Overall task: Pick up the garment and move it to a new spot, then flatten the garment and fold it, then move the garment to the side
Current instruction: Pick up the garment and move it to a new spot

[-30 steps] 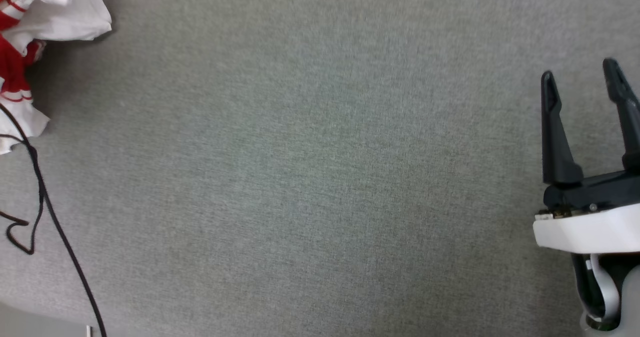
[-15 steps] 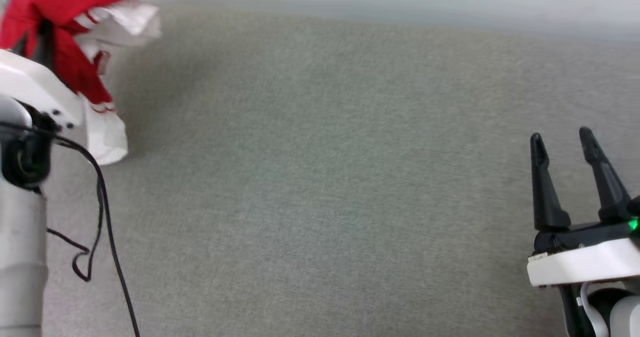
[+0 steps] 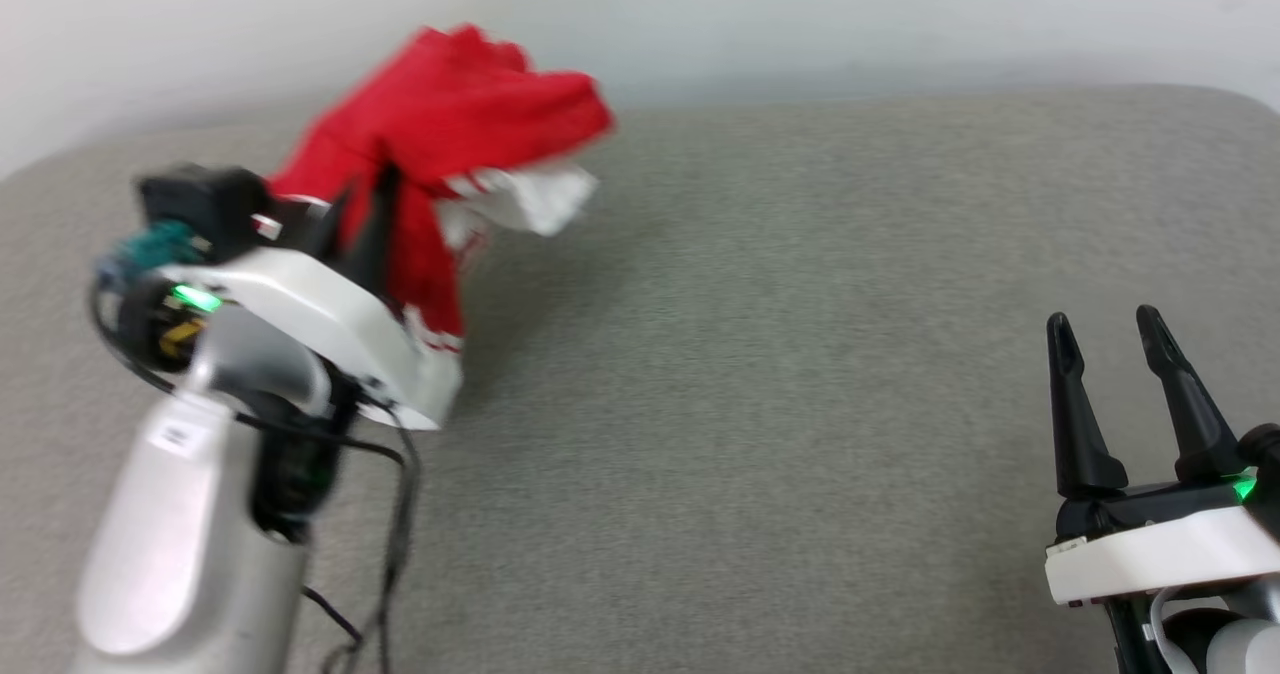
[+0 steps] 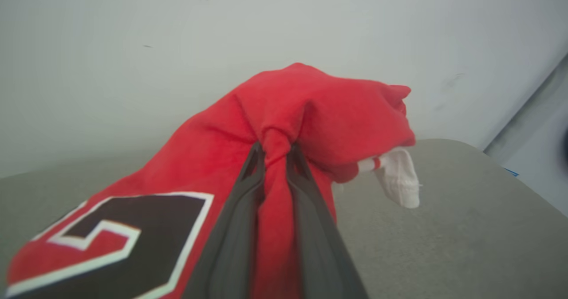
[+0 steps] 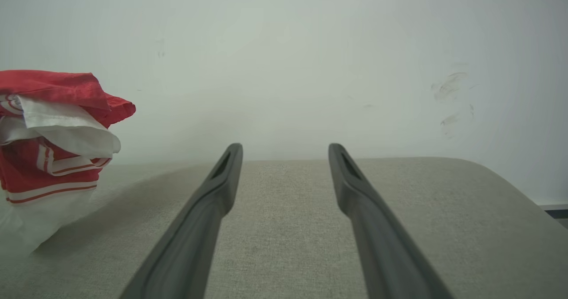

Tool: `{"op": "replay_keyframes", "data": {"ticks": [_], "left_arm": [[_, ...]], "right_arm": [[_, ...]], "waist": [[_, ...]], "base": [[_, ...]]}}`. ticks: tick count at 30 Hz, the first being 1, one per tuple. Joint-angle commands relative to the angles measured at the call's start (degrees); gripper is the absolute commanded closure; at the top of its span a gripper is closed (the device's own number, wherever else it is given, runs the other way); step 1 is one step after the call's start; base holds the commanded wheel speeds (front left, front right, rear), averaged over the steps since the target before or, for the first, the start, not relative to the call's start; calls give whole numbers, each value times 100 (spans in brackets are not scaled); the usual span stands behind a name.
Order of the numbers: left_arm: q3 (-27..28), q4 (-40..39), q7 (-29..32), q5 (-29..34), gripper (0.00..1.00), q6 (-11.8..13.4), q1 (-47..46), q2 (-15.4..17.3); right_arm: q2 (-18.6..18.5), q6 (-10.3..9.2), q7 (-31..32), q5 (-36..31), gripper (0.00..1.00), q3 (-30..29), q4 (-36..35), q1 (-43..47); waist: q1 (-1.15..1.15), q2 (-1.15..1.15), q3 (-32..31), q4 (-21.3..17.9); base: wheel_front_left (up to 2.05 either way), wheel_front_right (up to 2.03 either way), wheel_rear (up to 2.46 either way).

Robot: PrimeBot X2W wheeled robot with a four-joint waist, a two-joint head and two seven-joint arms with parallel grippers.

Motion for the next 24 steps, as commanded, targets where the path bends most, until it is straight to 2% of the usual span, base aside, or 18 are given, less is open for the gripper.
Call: {"op": "replay_keyframes", "data": {"ticks": [1, 6, 12, 18, 24], "left_arm": [[-136, -136, 26, 1, 100, -19, 134, -112], [-710, -345, 58, -33, 100, -141, 347, -587], [-1626, -154, 211, 102, 100, -379, 443, -1001], [-2395, 349, 342, 174, 100, -548, 595, -1081], [-2789, 770, 175, 264, 100, -603, 700, -997]], "right_arm": [[12, -2, -38, 29, 0, -7, 9, 51], [13, -2, -83, 111, 0, 22, 60, 19], [13, -2, -193, 225, 0, 35, 86, -62], [12, -2, -331, 303, 0, 72, 208, -181], [11, -2, -418, 275, 0, 46, 309, -224]], "waist": [[1, 0, -16, -322], [1, 0, 121, -749], [1, 0, 482, -1090], [1, 0, 795, -1229], [1, 0, 850, -1165]], "base": [[0, 0, 0], [0, 0, 0], [0, 0, 0], [0, 0, 0], [0, 0, 0]]}}
